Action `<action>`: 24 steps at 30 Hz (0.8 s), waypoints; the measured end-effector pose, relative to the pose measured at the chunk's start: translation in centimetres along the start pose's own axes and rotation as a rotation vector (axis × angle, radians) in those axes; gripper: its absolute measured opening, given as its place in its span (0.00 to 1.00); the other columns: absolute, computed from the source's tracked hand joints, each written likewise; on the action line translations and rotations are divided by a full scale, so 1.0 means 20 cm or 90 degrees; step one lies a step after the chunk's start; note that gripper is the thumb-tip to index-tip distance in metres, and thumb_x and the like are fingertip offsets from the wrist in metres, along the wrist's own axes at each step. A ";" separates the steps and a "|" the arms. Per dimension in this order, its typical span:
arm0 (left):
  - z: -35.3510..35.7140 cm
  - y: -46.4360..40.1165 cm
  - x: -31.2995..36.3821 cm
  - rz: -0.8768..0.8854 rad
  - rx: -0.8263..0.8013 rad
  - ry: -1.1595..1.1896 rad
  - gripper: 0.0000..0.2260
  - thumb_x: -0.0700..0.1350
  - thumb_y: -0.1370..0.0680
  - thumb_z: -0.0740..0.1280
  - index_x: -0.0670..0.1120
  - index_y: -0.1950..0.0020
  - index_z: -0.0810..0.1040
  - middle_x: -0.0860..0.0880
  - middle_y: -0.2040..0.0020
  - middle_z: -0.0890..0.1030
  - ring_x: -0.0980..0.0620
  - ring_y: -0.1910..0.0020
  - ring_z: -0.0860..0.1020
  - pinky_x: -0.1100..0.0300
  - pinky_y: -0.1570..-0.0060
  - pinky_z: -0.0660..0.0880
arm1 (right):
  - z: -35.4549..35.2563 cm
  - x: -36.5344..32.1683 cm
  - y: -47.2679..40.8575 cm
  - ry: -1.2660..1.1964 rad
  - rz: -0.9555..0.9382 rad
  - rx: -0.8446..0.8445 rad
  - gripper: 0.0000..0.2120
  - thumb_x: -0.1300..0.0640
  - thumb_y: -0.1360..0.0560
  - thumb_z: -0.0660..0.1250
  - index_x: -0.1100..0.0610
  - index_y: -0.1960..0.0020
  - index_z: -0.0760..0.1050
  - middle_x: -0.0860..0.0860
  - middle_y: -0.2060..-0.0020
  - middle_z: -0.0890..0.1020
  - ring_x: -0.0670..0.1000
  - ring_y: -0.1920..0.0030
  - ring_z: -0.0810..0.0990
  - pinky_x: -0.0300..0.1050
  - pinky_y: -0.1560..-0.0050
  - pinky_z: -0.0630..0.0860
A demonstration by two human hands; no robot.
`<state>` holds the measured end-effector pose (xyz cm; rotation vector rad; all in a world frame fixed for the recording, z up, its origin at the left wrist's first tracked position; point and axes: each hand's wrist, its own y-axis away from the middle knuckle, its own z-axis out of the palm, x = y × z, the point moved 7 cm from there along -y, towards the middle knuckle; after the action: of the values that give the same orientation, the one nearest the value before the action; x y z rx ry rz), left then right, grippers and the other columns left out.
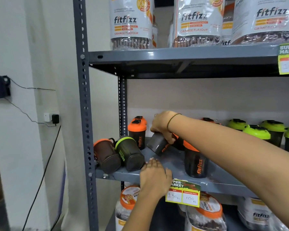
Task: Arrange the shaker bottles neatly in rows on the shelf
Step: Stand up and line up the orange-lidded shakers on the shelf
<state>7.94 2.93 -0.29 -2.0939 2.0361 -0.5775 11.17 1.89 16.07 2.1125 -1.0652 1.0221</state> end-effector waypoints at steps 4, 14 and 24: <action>-0.01 0.06 0.00 0.020 0.036 -0.009 0.28 0.54 0.19 0.47 0.38 0.25 0.62 0.39 0.25 0.65 0.46 0.25 0.62 0.54 0.25 0.55 | -0.02 -0.06 -0.01 0.052 0.050 -0.001 0.28 0.53 0.20 0.61 0.56 0.23 0.60 0.56 0.24 0.61 0.59 0.24 0.59 0.54 0.34 0.68; -0.01 0.07 0.01 0.019 0.063 -0.027 0.27 0.54 0.18 0.47 0.38 0.26 0.64 0.39 0.25 0.67 0.46 0.25 0.63 0.54 0.26 0.55 | 0.10 -0.23 0.04 0.170 0.011 -0.025 0.26 0.48 0.22 0.65 0.53 0.26 0.66 0.56 0.26 0.64 0.57 0.25 0.61 0.51 0.37 0.73; -0.03 0.08 0.01 0.040 0.046 -0.012 0.27 0.54 0.18 0.47 0.39 0.26 0.64 0.40 0.25 0.66 0.46 0.25 0.63 0.54 0.26 0.56 | 0.15 -0.14 0.13 0.065 -0.008 0.055 0.33 0.49 0.34 0.76 0.49 0.30 0.71 0.50 0.34 0.73 0.54 0.31 0.68 0.49 0.52 0.67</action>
<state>6.15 2.77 -0.25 -1.9797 2.0325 -0.6093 8.97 -0.54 12.46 2.1065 -0.9740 1.1758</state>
